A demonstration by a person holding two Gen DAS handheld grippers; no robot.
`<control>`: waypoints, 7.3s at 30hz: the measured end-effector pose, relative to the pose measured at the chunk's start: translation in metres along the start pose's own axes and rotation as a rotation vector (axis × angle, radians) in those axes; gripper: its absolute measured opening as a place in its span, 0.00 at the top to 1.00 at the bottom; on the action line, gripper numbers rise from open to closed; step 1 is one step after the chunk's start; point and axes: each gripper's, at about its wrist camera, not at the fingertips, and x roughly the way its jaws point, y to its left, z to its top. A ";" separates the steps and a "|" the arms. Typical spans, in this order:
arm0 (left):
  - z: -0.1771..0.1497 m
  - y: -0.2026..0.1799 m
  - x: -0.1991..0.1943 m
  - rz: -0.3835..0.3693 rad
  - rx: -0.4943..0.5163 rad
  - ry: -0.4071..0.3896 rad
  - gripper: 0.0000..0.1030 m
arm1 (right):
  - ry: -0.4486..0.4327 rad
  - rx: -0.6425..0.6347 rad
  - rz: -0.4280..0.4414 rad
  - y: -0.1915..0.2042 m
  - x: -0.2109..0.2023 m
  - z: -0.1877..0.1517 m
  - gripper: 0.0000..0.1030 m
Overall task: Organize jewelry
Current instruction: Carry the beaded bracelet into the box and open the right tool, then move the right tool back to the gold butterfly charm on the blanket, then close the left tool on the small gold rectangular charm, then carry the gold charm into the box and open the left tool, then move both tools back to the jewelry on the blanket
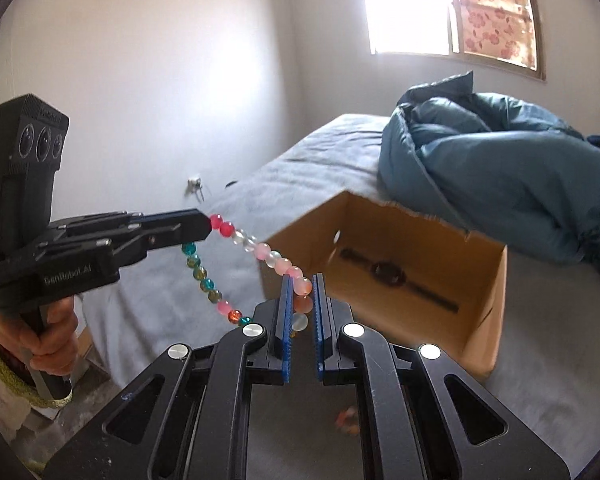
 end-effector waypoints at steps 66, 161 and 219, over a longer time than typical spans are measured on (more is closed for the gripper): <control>-0.131 0.028 0.021 0.064 0.058 0.236 0.77 | 0.131 -0.041 0.236 -0.004 0.031 -0.072 0.65; -0.007 -0.015 0.065 0.018 0.196 0.027 0.98 | 0.053 0.000 0.113 -0.075 0.035 0.021 1.00; -0.015 -0.005 0.066 0.044 0.050 0.090 0.62 | 0.149 0.074 0.024 -0.133 0.051 0.006 0.57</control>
